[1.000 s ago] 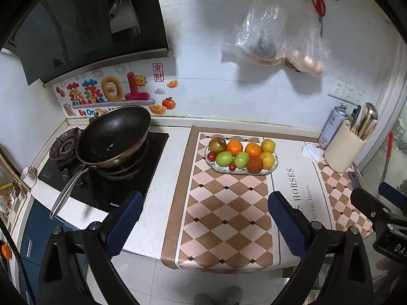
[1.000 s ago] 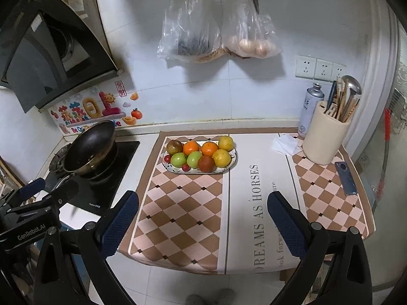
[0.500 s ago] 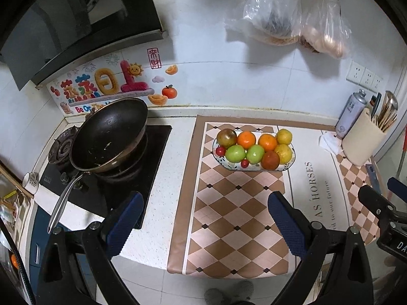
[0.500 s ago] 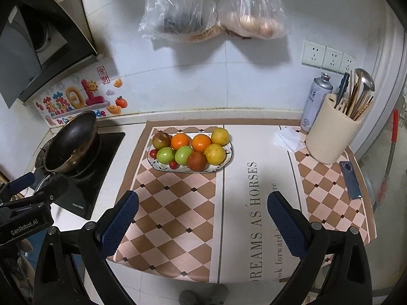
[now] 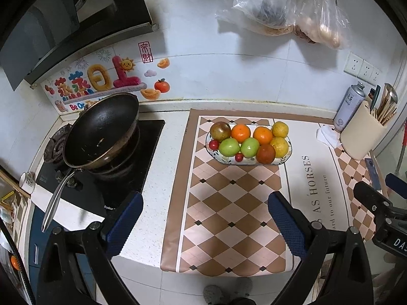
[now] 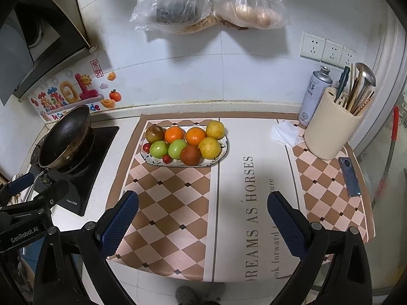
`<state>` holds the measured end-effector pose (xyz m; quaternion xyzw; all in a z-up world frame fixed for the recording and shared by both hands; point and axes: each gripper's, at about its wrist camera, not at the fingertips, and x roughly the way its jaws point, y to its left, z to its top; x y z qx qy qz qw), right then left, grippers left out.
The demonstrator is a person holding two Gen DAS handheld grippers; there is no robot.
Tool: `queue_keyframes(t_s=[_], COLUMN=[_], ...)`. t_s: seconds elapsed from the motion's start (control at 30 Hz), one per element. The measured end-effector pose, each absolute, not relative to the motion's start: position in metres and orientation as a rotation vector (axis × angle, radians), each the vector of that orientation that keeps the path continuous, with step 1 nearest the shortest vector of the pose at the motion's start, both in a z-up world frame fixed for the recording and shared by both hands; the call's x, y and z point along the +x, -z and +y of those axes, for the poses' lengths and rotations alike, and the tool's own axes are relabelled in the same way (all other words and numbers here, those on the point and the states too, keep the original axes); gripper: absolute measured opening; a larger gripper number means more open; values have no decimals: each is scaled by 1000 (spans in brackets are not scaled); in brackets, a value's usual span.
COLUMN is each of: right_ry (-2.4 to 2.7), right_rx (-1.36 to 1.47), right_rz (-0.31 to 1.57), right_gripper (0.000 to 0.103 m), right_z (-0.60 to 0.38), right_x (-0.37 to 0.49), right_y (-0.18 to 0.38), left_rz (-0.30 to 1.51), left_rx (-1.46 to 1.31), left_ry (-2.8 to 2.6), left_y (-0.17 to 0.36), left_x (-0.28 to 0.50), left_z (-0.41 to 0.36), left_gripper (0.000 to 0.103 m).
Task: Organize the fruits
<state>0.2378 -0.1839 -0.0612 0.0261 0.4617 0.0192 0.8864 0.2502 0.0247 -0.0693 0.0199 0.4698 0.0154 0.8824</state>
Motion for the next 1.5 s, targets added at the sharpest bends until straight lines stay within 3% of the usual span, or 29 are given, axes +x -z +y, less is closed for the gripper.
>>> queue_keyframes(t_s=[1.5], right_ry=[-52], right_rx=[46], right_rz=[954], right_gripper=[103], right_z=[-184], right_x=[225], right_y=[51], left_rz=[966], left_rx=[28], left_ry=[-32], left_y=[60], left_x=[237], left_z=[19], left_gripper=[103])
